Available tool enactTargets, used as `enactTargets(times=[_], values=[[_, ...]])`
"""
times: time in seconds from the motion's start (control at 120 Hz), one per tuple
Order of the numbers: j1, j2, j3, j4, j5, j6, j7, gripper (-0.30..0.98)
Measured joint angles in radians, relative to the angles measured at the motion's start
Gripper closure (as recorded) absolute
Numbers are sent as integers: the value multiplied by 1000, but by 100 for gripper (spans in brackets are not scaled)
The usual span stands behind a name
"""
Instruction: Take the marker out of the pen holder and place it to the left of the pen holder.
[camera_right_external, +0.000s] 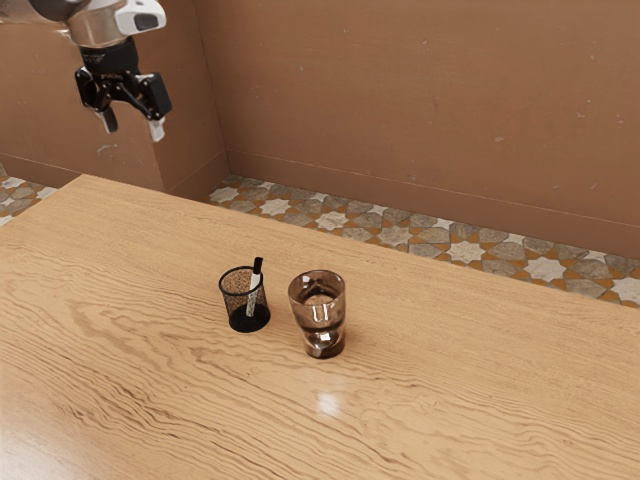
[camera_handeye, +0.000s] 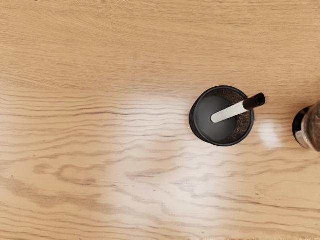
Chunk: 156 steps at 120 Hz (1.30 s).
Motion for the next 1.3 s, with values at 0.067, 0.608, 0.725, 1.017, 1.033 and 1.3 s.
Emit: enactTargets(times=[0.067, 0.608, 0.725, 1.017, 1.033, 1.3], values=[[-17, 0, 0, 0, 0, -1, 10, 0], [-195, 370, 50, -64, 39, 258, 52, 0], [-258, 260, 59, -255, 45, 328, 58, 0], [-288, 241, 58, -390, 112, 541, 78, 0], [-287, 247, 58, -386, 113, 551, 80, 0], [-286, 298, 59, -365, 121, 654, 107, 1]])
